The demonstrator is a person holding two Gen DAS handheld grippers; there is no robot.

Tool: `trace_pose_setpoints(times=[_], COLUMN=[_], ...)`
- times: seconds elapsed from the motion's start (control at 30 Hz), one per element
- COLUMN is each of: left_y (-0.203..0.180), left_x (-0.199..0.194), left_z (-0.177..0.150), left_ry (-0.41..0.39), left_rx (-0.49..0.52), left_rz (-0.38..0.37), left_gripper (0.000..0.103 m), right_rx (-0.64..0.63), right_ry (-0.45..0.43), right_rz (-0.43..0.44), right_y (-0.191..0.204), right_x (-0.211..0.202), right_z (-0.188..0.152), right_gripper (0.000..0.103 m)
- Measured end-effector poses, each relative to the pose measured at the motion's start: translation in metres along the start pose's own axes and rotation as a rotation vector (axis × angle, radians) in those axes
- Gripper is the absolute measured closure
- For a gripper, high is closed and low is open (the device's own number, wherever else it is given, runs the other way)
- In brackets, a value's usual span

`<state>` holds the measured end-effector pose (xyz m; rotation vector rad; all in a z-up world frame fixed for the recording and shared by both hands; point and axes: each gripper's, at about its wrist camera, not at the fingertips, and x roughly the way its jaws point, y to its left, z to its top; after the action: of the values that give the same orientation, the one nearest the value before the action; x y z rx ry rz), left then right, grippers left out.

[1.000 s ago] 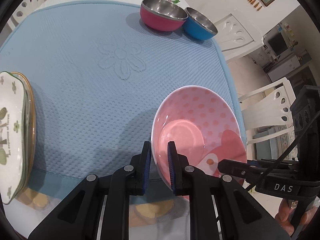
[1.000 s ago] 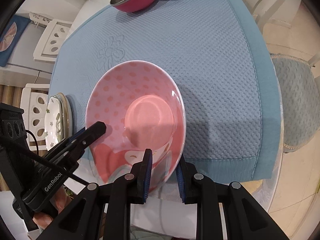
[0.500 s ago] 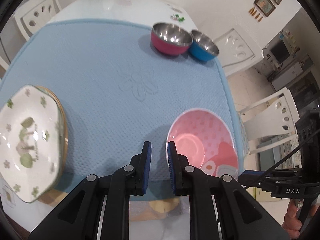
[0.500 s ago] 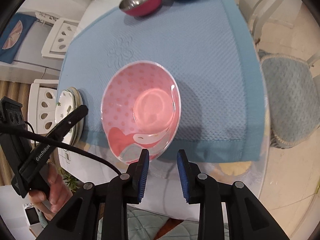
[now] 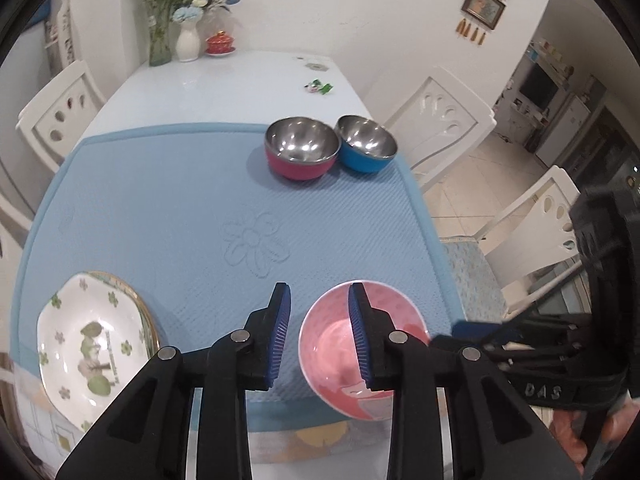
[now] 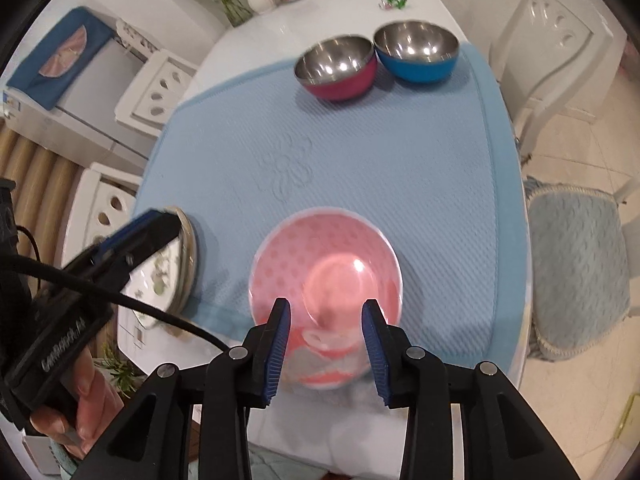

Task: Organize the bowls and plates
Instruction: 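Reach the right tool to the red-sided steel bowl and grasp its rim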

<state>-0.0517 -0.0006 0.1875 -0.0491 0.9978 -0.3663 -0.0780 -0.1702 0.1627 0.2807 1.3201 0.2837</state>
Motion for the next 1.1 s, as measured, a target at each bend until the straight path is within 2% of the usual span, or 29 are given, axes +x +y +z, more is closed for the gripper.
trace_pose_setpoints(times=[0.1,0.17,0.2,0.23,0.27,0.37,0.47,0.67,0.77,0.93,1.1], left_y=[0.003,0.008,0.011,0.013,0.015,0.021,0.027,0.043,0.053,0.081,0.096], left_x=[0.001,0.001,0.002,0.002,0.003,0.012,0.027,0.075,0.108,0.173,0.220], left_z=[0.016,0.028,0.035,0.040,0.048,0.070,0.091,0.127,0.142,0.163,0.168], left_ry=[0.000,0.000,-0.003,-0.008,-0.018,-0.024,-0.026,-0.001,0.028,0.105,0.161], left_rx=[0.022,0.014,0.010,0.009,0.007,0.006,0.002,-0.014,-0.036,-0.133,-0.169], left_rz=[0.012,0.011,0.001,-0.009,-0.022,-0.054,-0.054,-0.065,-0.072,-0.086,-0.093], left_gripper=[0.073,0.061,0.056,0.045,0.042,0.042,0.042,0.042,0.042,0.044,0.049], right_rx=[0.023,0.060,0.083,0.106,0.120,0.164,0.235,0.332,0.341,0.344,0.346], right_ry=[-0.050,-0.092,-0.123,-0.151,-0.166,-0.180,-0.189,-0.178,-0.169,-0.140,-0.096], right_rz=[0.030,0.063,0.085,0.100,0.106,0.117,0.124,0.132,0.109,0.067,0.057], right_y=[0.000,-0.003,-0.005,-0.008,-0.009,-0.012,-0.021,-0.034,-0.039,-0.051,-0.062], right_x=[-0.006,-0.011,-0.014,-0.017,-0.018,-0.016,-0.010,0.021,0.040,0.075,0.109], right_z=[0.021,0.034,0.040,0.047,0.055,0.075,0.094,0.135,0.154,0.185,0.210], right_gripper=[0.066,0.050,0.049,0.049,0.049,0.049,0.049,0.049,0.049,0.049,0.049])
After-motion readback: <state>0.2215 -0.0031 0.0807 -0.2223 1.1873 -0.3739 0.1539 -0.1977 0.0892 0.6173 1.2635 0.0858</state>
